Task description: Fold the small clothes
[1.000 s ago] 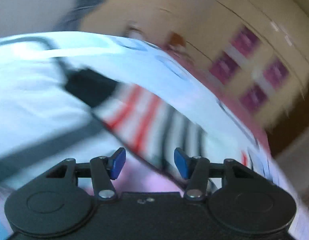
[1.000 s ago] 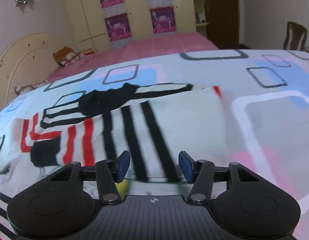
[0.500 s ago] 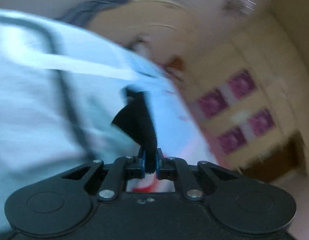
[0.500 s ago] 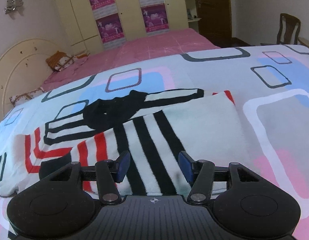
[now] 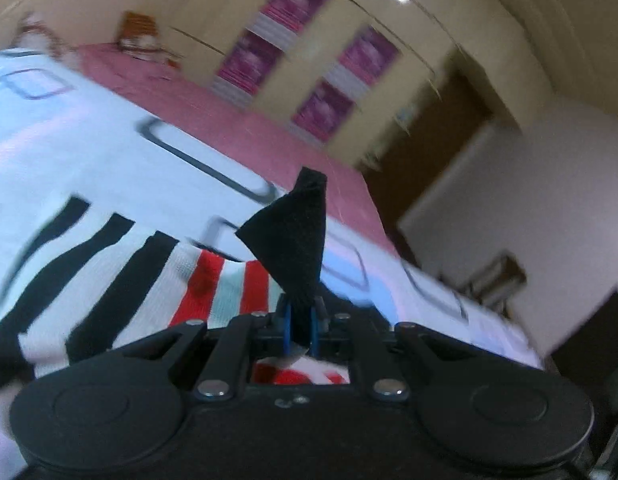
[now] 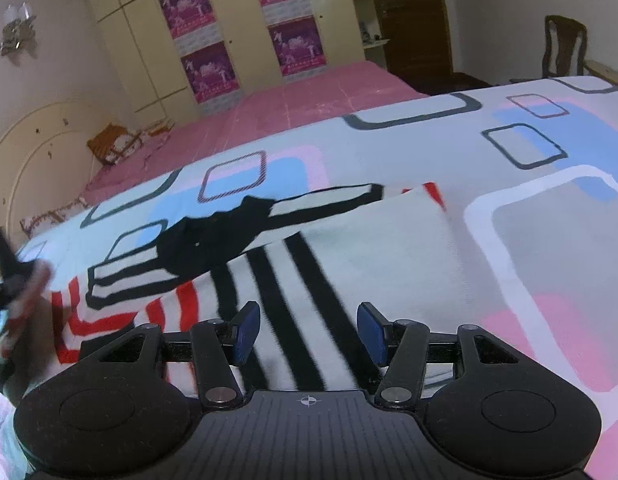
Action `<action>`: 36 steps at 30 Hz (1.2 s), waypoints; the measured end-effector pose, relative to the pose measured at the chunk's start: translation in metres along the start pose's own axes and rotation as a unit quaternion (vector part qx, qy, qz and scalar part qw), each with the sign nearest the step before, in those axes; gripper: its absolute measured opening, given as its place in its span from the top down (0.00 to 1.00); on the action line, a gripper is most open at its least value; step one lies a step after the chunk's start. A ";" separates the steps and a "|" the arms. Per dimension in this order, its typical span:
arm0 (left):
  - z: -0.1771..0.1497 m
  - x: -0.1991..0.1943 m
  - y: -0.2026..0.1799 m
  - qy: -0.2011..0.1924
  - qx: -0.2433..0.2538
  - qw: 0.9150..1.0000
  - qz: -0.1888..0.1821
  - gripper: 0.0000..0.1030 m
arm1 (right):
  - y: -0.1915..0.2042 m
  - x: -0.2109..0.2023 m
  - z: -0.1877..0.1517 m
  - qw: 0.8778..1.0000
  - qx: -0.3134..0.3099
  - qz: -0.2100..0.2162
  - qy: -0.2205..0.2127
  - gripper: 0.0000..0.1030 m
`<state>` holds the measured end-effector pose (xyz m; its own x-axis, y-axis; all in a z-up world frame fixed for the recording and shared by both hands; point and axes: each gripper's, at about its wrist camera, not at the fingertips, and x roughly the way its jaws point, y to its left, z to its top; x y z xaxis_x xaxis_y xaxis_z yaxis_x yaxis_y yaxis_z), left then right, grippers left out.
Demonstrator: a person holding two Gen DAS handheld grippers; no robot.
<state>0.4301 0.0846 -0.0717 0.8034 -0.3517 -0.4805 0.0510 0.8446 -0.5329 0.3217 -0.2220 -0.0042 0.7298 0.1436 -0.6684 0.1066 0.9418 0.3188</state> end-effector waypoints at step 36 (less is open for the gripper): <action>-0.020 -0.056 0.067 0.068 0.188 0.972 0.123 0.65 | 0.029 0.069 0.020 0.987 0.035 0.111 0.110 0.94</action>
<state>0.3764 0.1526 -0.0945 0.7341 -0.1496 -0.6624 0.1012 0.9886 -0.1112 0.3891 -0.1906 -0.0277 0.5774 0.4142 -0.7036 0.0114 0.8576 0.5142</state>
